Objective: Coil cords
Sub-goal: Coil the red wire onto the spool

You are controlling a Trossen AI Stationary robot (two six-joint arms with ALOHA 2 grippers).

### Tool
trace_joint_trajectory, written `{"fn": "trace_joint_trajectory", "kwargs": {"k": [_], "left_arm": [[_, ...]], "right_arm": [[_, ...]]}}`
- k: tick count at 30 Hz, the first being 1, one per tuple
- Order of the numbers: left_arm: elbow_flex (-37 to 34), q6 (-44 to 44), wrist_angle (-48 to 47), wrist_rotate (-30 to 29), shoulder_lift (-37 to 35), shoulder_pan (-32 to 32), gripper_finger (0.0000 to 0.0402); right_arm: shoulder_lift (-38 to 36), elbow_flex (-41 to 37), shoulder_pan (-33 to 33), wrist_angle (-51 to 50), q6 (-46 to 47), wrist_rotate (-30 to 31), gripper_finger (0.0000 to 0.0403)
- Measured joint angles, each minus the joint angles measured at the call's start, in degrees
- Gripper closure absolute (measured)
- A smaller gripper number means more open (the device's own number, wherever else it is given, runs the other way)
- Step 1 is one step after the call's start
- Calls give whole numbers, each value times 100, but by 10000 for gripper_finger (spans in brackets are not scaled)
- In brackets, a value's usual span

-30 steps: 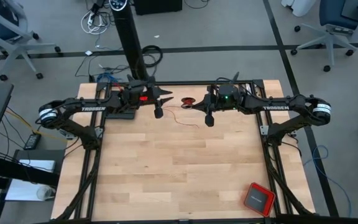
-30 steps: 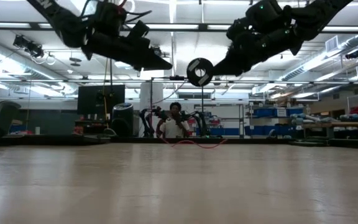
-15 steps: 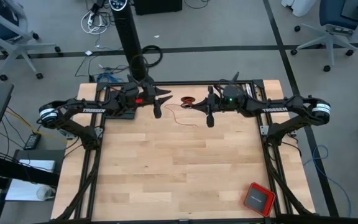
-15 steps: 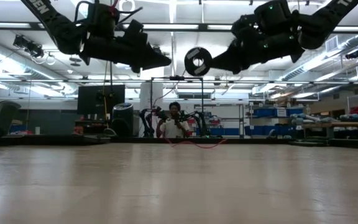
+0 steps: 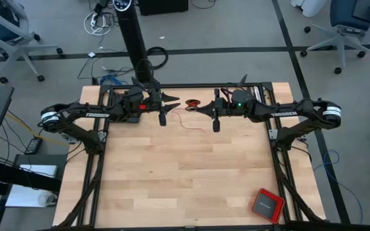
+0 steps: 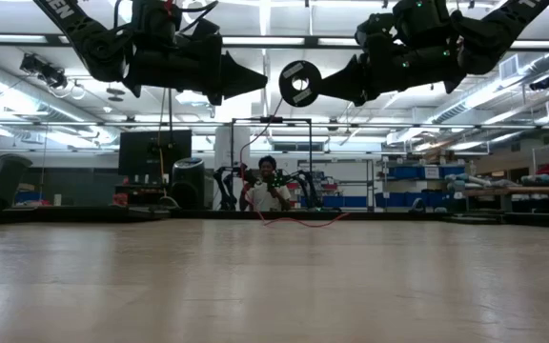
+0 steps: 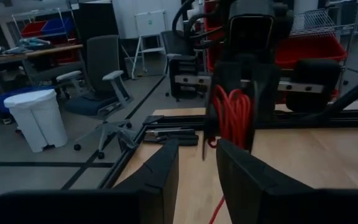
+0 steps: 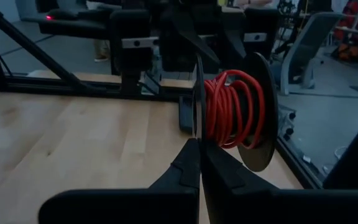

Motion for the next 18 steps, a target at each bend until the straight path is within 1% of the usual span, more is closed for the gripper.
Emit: {"fn": "trace_joint_trajectory", "kwargs": {"k": [3,8,13,18], "left_arm": [[0,-77,50,-2,0,2,290],[2,-289,346,-2,180,-20,290],[2,-277,385,-21,312,-22,290],[2,-252,420,-15,354,-24,290]], "right_arm": [[175,-2,47,265,5,-24,403],[859,12,169,1049,13,-50,403],[1283,151,153,1240,143,-85,403],[1404,157,133,1394,143,-98,403]]}}
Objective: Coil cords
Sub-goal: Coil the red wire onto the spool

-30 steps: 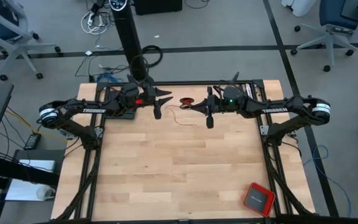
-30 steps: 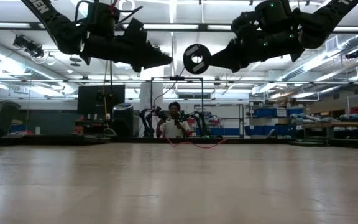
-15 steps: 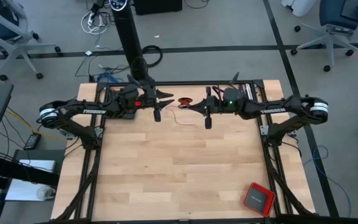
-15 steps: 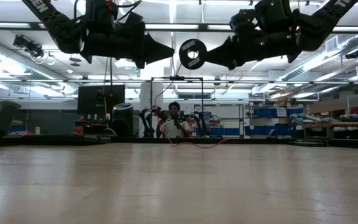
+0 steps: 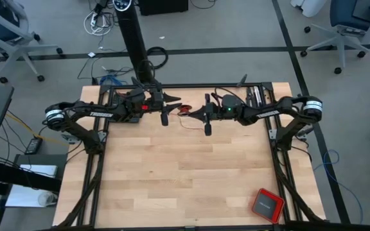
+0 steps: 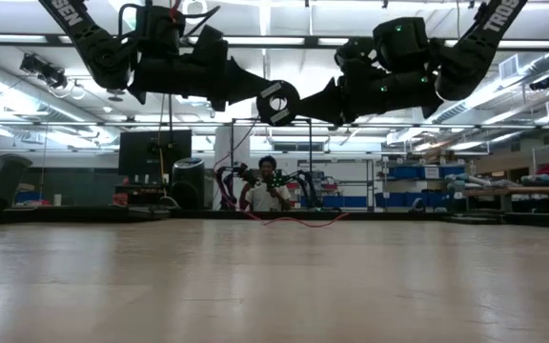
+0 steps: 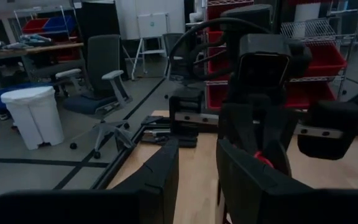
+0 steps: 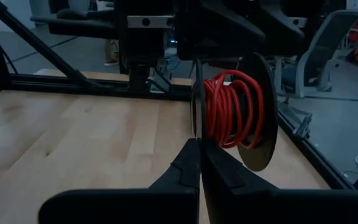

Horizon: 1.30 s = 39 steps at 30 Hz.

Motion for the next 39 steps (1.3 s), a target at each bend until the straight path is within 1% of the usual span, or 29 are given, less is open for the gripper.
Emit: {"fn": "trace_joint_trajectory", "kwargs": {"k": [4,10,13,19,25,27,29,32,33,36,39], "left_arm": [[2,59,77,-2,0,4,290],[2,-3,128,226,0,4,290],[2,-3,80,236,0,17,290],[2,135,-132,237,0,48,290],[2,311,-133,235,-2,48,293],[2,323,-132,238,-2,48,301],[2,386,-141,243,-2,48,319],[2,624,-237,252,-2,40,375],[2,664,-262,258,-2,39,387],[2,725,-288,248,-4,39,396],[1,715,-297,174,-4,42,398]], "right_arm": [[-4,9,-91,-105,39,-230,403],[-4,9,-208,-218,76,-273,403],[-4,9,-207,-199,57,-277,403],[-4,11,-173,51,57,-303,403],[-7,11,-82,330,53,-313,403],[-7,11,-43,347,53,-298,403],[-8,11,-25,349,55,-259,403],[-9,11,-26,354,55,-231,403],[-9,11,-27,352,54,-225,402],[-7,11,-30,347,57,-218,394],[-7,11,-28,325,173,-74,378]]}}
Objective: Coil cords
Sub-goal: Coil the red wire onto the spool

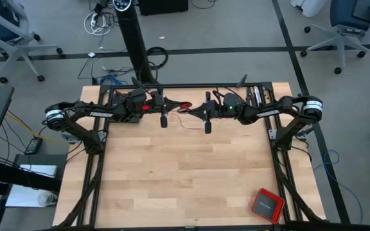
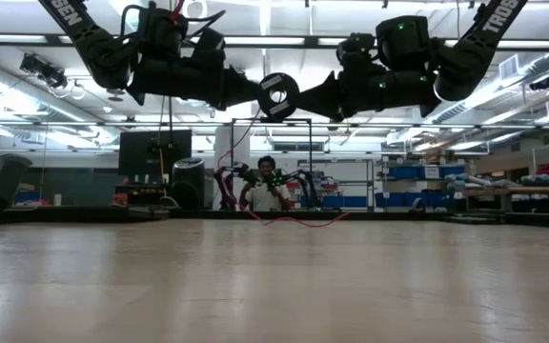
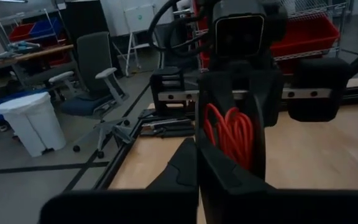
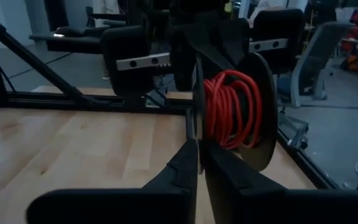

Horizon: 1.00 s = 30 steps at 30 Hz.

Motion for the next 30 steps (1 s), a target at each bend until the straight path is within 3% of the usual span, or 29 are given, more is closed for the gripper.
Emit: {"fn": "trace_joint_trajectory", "kwargs": {"k": [4,10,16,18,27,30], "left_arm": [[-1,-69,-38,-77,0,-2,400],[-1,-152,32,-233,2,7,401],[-1,-161,170,-227,2,3,401],[-1,-165,152,-227,2,2,401],[0,-518,485,-51,2,-9,401],[-1,-631,666,-17,2,-15,401]], "right_arm": [[-213,0,-80,-382,170,-7,351],[-1134,11,-415,-2000,251,9,321],[-822,10,-466,-2144,413,-83,317],[-474,8,-461,-1935,386,-95,317],[1473,4,-424,842,1171,-103,317],[1829,130,-426,1201,1626,-106,319]]}}
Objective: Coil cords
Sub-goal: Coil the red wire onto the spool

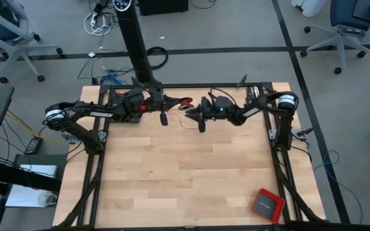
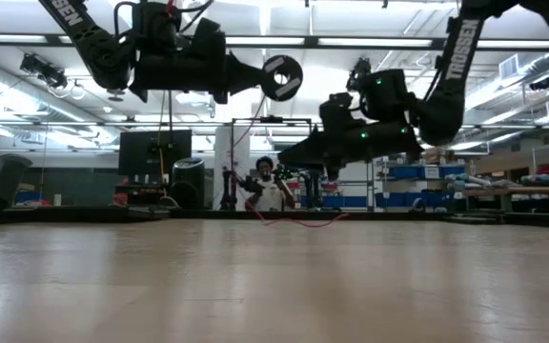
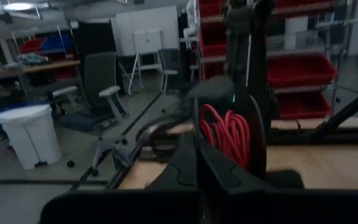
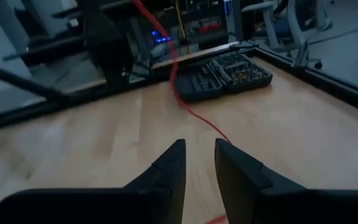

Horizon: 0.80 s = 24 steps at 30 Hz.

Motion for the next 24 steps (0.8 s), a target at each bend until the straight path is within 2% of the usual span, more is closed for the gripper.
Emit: {"fn": "trace_joint_trajectory", "kwargs": {"k": [8,24], "left_arm": [[0,-102,510,2,-2,-196,401],[0,-98,1092,-17,0,-525,401]], "right_arm": [[246,623,240,-48,80,-117,319],[233,997,667,-70,-397,-94,320]]}}
